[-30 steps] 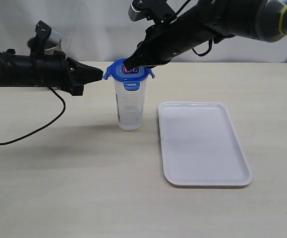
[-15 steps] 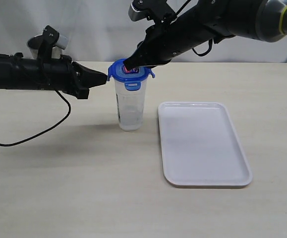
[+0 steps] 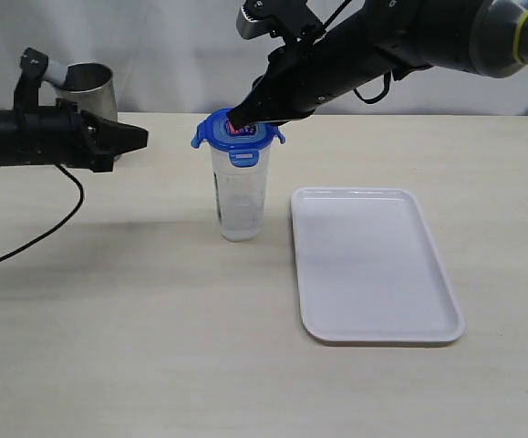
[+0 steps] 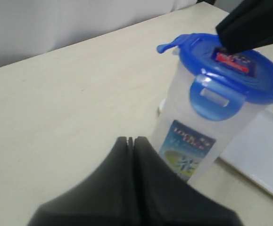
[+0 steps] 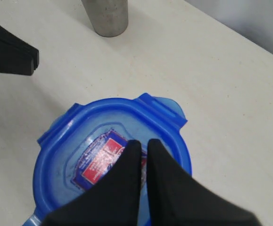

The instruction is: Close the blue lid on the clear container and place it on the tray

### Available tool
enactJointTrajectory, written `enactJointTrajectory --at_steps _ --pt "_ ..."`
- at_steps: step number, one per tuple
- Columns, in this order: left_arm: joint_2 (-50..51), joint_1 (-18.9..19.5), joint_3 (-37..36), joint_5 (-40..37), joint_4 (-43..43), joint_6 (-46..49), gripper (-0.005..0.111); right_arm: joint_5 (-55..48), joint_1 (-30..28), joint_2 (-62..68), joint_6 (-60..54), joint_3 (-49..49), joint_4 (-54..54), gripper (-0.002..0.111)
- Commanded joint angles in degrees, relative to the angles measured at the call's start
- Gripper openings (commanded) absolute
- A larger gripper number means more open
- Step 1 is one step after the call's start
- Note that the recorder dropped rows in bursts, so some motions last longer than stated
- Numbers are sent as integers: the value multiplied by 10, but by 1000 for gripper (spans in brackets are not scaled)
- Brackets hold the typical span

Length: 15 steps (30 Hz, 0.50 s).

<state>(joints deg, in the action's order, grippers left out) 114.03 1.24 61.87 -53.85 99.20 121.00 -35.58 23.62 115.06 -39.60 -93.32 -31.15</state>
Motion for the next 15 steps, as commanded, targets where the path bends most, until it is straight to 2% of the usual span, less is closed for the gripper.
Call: enactJointTrajectory --at_steps 1,4,9,12,15 --pt "1 7 -5 85 7 18 0 -34 2 20 -2 10 36 4" --pt "-15 -3 -5 191 7 18 0 -35 2 20 -2 10 36 4" --pt "-56 -33 1 460 7 6 0 -34 2 20 -2 10 36 4" --pt "-72 -33 5 503 7 -45 0 -34 2 20 -2 10 36 4" --pt "-82 -33 8 466 7 -59 0 -34 2 20 -2 10 36 4"
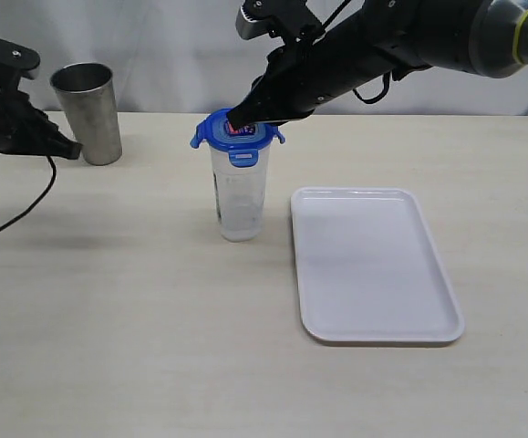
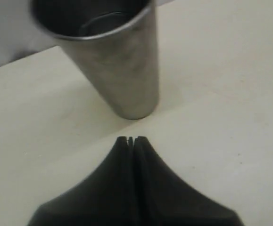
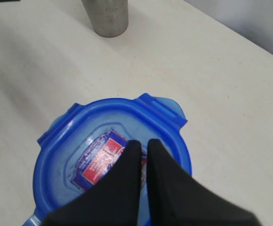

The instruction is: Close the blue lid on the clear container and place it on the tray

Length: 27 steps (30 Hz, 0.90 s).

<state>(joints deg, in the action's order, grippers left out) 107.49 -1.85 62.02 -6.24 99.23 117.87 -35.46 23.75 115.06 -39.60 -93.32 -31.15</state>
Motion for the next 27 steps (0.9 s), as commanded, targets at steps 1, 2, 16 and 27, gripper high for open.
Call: enactJointTrajectory --at_steps 1,2,16,27 --pt "-17 -2 8 -35 7 -28 0 -35 1 20 -2 10 36 4" --pt "-17 -2 13 -42 7 -33 0 -35 1 20 -2 10 36 4" --pt "-20 -42 -88 521 -439 -603 0 -38 1 20 -2 10 36 4" --pt "-42 11 -172 556 -1386 -1382 0 -42 1 20 -2 10 36 4"
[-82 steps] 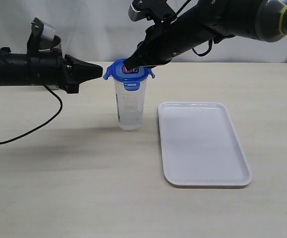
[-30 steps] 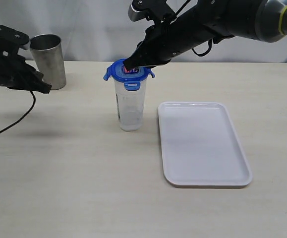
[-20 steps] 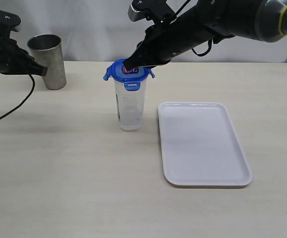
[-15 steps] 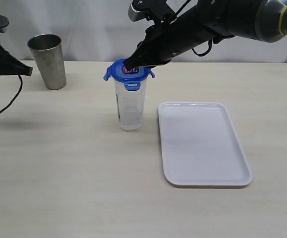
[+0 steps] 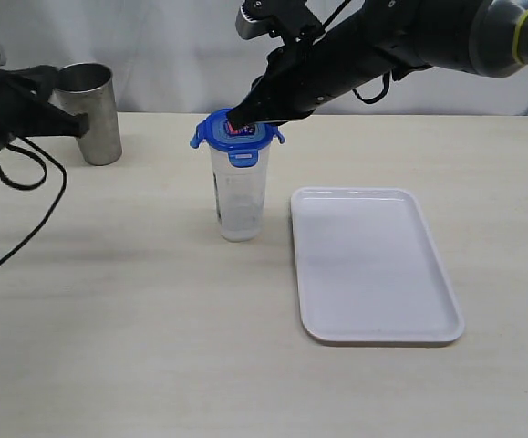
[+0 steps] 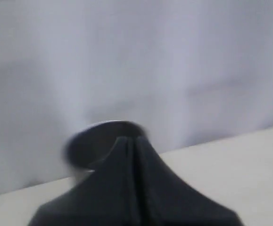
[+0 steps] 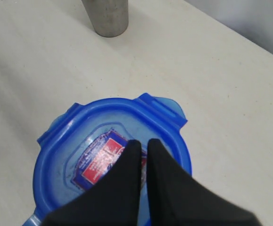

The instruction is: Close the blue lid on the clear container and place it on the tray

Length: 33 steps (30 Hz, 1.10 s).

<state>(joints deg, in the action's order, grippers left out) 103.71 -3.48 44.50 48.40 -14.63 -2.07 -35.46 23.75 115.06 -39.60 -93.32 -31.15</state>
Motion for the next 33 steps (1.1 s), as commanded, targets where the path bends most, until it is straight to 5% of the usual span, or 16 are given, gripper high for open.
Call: enactJointTrajectory --at_steps 1,5,13,19,24,28,33 --pt "-4 35 3 8 -289 -210 0 -41 1 20 -2 10 36 4" --pt "16 54 3 39 -496 -304 0 -40 1 20 -2 10 36 4" --pt "123 54 3 118 -476 -230 6 -53 1 20 -2 10 36 4" --pt "155 54 3 168 -474 -125 71 -55 1 20 -2 10 36 4" --pt "208 14 3 202 -446 -25 73 -56 1 20 -2 10 36 4" --pt "227 -23 3 216 -294 -5 73 -56 1 20 3 10 36 4" --pt "227 -52 15 216 -299 -9 73 -57 1 20 3 10 36 4"
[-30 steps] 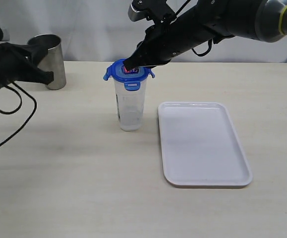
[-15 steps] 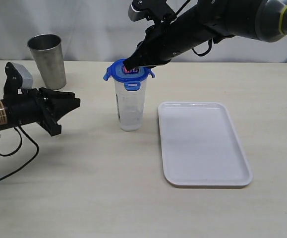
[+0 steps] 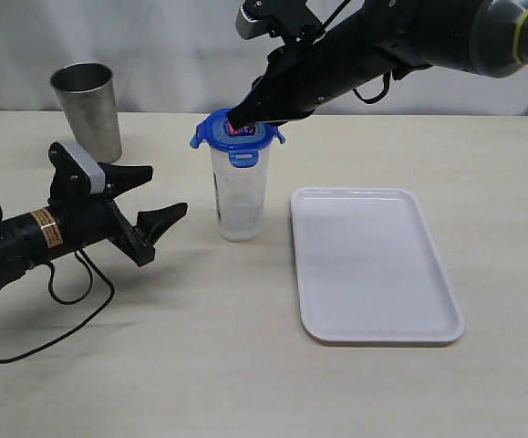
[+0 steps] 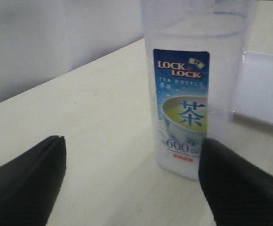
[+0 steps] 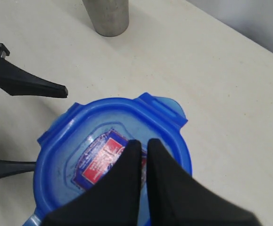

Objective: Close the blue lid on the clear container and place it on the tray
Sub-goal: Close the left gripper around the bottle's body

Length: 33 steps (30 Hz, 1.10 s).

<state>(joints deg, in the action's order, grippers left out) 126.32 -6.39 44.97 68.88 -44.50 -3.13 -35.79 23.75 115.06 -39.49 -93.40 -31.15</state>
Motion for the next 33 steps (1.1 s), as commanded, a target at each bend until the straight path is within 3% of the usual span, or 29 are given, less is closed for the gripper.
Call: enactJointTrajectory --at_steps 1,4,13,21,33 --pt "1 -34 20 -1 -11 1 73 -54 1 20 2 11 36 4" --pt "1 -59 47 -72 -18 -8 73 -56 1 20 3 11 36 4" --pt "32 -60 80 -31 -52 -52 72 -62 1 20 6 11 36 4" --pt "75 -60 167 -21 -132 -147 72 -63 1 20 10 11 36 4" --pt "126 -70 259 3 -198 -205 72 -71 1 21 10 11 38 4"
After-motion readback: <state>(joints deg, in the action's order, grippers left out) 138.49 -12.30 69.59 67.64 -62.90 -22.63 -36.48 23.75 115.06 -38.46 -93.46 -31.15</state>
